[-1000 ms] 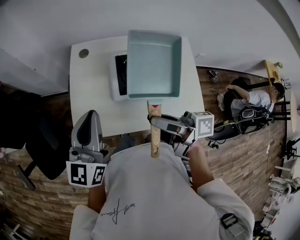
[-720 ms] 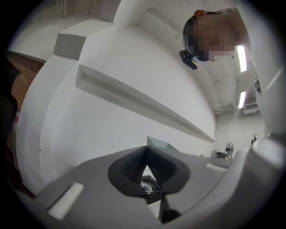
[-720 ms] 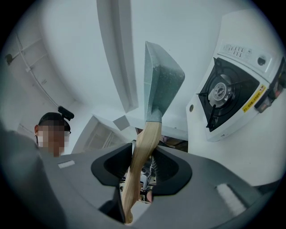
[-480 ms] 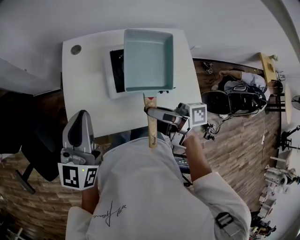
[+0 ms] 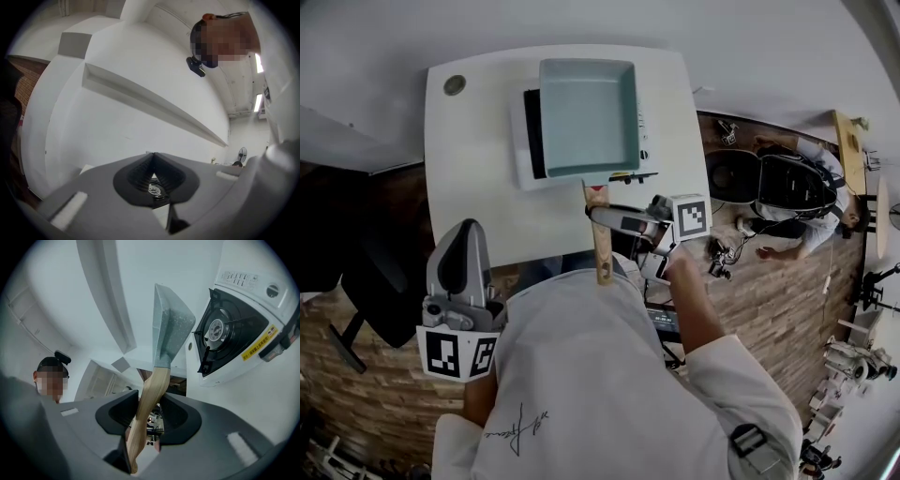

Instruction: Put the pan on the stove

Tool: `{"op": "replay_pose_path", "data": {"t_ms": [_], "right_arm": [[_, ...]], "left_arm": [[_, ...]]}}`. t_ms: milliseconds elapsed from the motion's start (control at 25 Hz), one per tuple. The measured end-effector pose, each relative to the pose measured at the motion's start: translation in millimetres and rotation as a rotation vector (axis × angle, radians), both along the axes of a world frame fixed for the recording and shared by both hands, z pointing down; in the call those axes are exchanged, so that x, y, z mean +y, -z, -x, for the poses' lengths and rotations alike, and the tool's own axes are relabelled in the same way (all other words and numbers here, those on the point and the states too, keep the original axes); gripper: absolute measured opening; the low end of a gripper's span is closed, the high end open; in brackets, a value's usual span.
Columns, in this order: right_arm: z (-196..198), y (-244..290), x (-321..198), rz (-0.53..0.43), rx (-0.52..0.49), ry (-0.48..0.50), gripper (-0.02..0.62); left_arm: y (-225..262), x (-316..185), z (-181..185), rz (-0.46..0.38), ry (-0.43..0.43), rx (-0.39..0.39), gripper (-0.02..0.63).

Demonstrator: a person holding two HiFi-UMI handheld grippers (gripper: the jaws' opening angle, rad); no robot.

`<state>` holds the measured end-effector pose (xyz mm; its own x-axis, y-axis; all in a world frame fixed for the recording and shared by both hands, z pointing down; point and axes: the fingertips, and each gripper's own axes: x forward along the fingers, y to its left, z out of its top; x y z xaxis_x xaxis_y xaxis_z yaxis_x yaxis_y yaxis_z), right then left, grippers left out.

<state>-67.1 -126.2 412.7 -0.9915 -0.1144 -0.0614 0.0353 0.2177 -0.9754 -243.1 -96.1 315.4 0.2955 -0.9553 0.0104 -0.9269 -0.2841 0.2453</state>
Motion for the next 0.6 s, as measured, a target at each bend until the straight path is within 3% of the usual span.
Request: {"op": "replay_pose_path", "data": {"t_ms": [440, 600], "right_arm": [[-2.8, -40.3, -15.1, 0.055, 0.039, 0.053, 0.137], [-4.1, -55.2, -16.3, 0.087, 0.045, 0.059, 0.138]], "left_arm": [[-10.4, -6.8, -15.4, 0.036, 0.0, 0.001, 0.054], [-11.3, -5.4, -21.5, 0.051, -0.017, 0.056, 0.055]]}}
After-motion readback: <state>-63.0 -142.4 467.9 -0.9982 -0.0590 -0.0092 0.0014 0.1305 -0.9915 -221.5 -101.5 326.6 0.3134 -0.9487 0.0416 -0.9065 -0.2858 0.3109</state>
